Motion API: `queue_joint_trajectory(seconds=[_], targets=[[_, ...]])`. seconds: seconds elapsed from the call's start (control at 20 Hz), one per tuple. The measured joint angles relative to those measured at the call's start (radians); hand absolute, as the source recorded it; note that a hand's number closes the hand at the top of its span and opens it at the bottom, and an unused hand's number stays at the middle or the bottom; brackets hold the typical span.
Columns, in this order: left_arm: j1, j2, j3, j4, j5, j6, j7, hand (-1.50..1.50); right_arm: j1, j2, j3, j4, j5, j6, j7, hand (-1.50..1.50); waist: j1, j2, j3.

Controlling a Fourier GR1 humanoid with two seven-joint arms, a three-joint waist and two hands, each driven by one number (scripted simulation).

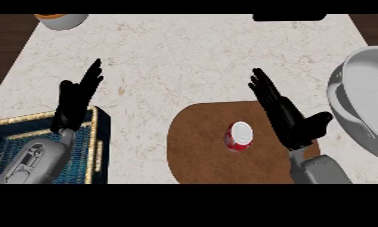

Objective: Pick the can from the cutting board and place it in the pot

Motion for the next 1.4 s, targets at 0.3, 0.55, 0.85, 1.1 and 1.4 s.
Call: queue_joint_trajectory(seconds=[0.3, 0.55, 0.85, 1.1, 1.4], targets=[[-0.03, -0.009, 0.112, -0.101, 0.038, 0.038, -0.075, 0.0, -0.024, -0.166, -0.166, -0.149, -0.092, 0.125, -0.025, 1.5, -0.005, -0.003, -0.009], [-0.032, -0.029, 0.169, -0.153, 0.083, 0.052, -0.107, 0.0, 0.049, -0.373, -0.258, -0.139, 0.143, 0.041, -0.093, -1.5, -0.025, -0.005, -0.015], [-0.007, -0.052, 0.198, -0.204, 0.105, 0.037, -0.13, 0.0, 0.252, -0.431, -0.294, -0.281, 0.28, 0.024, -0.303, -1.5, -0.017, 0.003, -0.012], [0.012, -0.056, 0.216, -0.213, 0.103, 0.02, -0.145, 0.0, 0.348, -0.5, -0.276, -0.458, 0.406, 0.019, -0.202, -1.5, -0.009, 0.005, -0.013], [-0.008, -0.08, 0.21, -0.218, 0.087, 0.027, -0.137, 0.0, 0.355, -0.598, -0.209, -0.623, 0.516, 0.107, 0.055, -1.5, 0.0, 0.009, -0.013]])
